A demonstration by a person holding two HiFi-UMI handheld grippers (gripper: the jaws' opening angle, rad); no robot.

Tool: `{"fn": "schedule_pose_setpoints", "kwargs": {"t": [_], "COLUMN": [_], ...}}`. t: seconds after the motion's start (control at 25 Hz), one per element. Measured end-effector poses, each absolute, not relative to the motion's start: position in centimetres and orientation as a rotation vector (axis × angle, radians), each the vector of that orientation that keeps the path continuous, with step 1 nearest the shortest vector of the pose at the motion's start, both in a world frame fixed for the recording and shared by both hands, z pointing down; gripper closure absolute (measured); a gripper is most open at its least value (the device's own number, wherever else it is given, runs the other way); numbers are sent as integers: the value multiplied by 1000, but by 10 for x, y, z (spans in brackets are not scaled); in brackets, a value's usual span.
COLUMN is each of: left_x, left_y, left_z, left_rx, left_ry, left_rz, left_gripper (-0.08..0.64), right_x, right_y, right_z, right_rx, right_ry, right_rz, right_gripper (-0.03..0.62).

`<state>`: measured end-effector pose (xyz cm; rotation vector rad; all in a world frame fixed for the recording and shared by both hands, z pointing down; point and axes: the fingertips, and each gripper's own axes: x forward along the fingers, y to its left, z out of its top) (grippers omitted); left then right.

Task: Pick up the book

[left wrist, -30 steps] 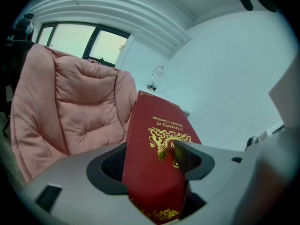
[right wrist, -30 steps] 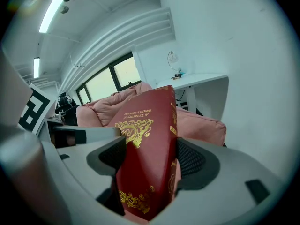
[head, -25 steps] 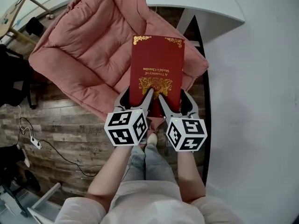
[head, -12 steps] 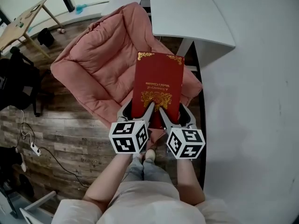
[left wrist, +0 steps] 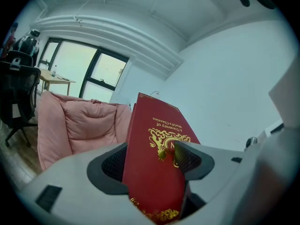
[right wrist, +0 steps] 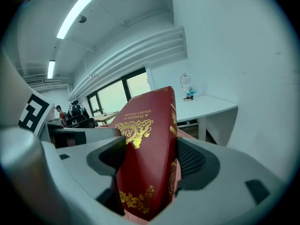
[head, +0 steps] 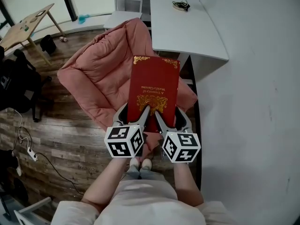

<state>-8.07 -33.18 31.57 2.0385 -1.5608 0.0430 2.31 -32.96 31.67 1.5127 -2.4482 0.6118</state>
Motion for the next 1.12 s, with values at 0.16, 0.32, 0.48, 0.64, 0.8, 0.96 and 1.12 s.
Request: {"fn": "schedule_pose_setpoints", "kwargs": {"t": [0.16, 0.32, 0.48, 0.64, 0.8, 0.96, 1.12], "left_x": [-87, -90, -93, -96, -100, -98, -93], "left_y": [-332, -331, -330, -325, -317, -307, -289], "left_z": [309, 303, 299, 295, 292, 288, 287], "left_rx": [2046, 2061, 2082, 2105, 2119, 2130, 2124], "left_ry": [-1558, -1559, -1548, -1541, -1542, -1549, -1566], "left_rz": [22, 17, 1, -7, -2, -7, -4], "left_gripper": [265, 265, 265, 268, 268, 268, 268], "right_x": [17, 13, 11, 8, 4, 7, 12], "right_y": [-330, -328, -326, -320, -311, -301, -284], "right_z": [309, 304, 299, 296, 293, 290, 289], "right_rx": [1520, 1528, 1548, 1577, 1594, 1600, 1588], "right_ry": [-2455, -2462, -2466, -2471, -2474, -2483, -2494], "right_rz": [583, 574, 555, 540, 537, 527, 531], "right_gripper": [256, 257, 256, 258, 258, 256, 257]}}
